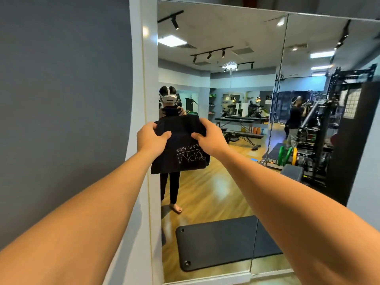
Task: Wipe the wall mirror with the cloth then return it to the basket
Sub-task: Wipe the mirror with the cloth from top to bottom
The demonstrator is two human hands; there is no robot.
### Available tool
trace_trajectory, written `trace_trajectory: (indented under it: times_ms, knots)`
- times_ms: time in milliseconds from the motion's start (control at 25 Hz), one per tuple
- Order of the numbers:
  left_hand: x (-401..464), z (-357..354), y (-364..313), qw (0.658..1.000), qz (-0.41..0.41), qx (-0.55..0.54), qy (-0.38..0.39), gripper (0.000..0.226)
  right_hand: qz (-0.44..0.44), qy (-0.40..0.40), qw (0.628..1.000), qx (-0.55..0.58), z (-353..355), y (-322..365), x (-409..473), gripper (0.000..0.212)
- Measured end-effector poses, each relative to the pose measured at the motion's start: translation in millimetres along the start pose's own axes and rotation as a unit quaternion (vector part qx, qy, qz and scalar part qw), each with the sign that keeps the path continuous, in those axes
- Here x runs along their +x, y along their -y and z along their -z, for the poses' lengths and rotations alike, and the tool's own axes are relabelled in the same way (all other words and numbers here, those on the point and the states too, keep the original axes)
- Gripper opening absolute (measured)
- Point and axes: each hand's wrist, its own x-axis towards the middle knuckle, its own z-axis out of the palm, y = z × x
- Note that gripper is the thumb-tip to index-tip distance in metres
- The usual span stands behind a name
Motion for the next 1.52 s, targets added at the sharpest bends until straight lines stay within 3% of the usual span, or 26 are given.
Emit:
trace_trajectory:
  times_ms: [320, 680, 960, 1120, 1240, 1360, 1440, 1520]
  knots:
    - [73, -83, 0, 1.0, -0.021, 0.015, -0.009, 0.023, 0.014, -0.011, 0.998, -0.057, 8, -81, 84, 0.043]
    - [214, -155, 50, 0.996, -0.069, 0.053, -0.034, 0.025, 0.057, -0.008, 0.991, -0.12, -45, -163, 221, 0.043]
    - [341, -176, 39, 0.979, -0.169, 0.074, -0.081, 0.029, 0.146, -0.098, 0.964, -0.198, -49, -181, 354, 0.038]
    - [386, -177, 11, 0.953, -0.225, 0.085, -0.182, 0.035, 0.215, -0.156, 0.945, -0.192, -36, -171, 421, 0.04]
    - [402, -184, 12, 0.942, -0.225, 0.092, -0.233, 0.034, 0.251, -0.203, 0.918, -0.23, -43, -163, 443, 0.053]
    - [408, -195, 36, 0.953, -0.203, 0.088, -0.208, 0.04, 0.262, -0.212, 0.922, -0.191, -64, -165, 449, 0.059]
    - [413, -201, 51, 0.931, -0.237, 0.137, -0.24, 0.044, 0.302, -0.187, 0.918, -0.177, -81, -174, 450, 0.055]
    - [420, -205, 57, 0.872, -0.3, 0.238, -0.306, 0.043, 0.341, -0.18, 0.899, -0.208, -98, -183, 448, 0.061]
